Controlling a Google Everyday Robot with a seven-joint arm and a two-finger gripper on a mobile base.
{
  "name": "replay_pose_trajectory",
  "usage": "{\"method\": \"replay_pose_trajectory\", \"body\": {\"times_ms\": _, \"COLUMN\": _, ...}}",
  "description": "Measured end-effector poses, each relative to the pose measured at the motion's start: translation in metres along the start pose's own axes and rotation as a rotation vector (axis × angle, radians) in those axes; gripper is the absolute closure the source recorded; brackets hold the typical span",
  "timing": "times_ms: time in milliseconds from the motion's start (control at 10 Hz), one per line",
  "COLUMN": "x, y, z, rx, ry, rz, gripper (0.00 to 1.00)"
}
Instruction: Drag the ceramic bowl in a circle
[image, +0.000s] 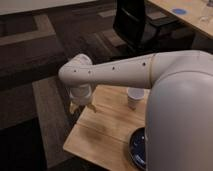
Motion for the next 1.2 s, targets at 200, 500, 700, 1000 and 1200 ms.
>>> {"method": "replay_pose_trajectory", "body": {"times_ms": 200, "x": -0.0003, "y": -0.0012, "z": -0.0003, "rx": 0.003, "ry": 0.0, "rz": 0.001, "gripper": 0.35}}
{"method": "replay_pose_trajectory", "body": {"times_ms": 500, "x": -0.0004, "y": -0.0012, "z": -0.001, "rx": 0.003, "ry": -0.002, "rz": 0.001, "gripper": 0.35}}
{"method": "replay_pose_trajectory", "body": {"times_ms": 700, "x": -0.0004, "y": -0.0014, "z": -0.0008, "rx": 0.004, "ry": -0.002, "rz": 0.002, "gripper": 0.35}}
{"method": "replay_pose_trajectory", "body": {"times_ms": 1000, "x": -0.0004, "y": -0.0013, "z": -0.0009, "rx": 0.004, "ry": -0.002, "rz": 0.002, "gripper": 0.35}}
{"method": "replay_pose_trajectory", "body": {"times_ms": 1200, "x": -0.0007, "y": -0.0025, "z": -0.0017, "rx": 0.003, "ry": -0.004, "rz": 0.004, "gripper": 0.35}}
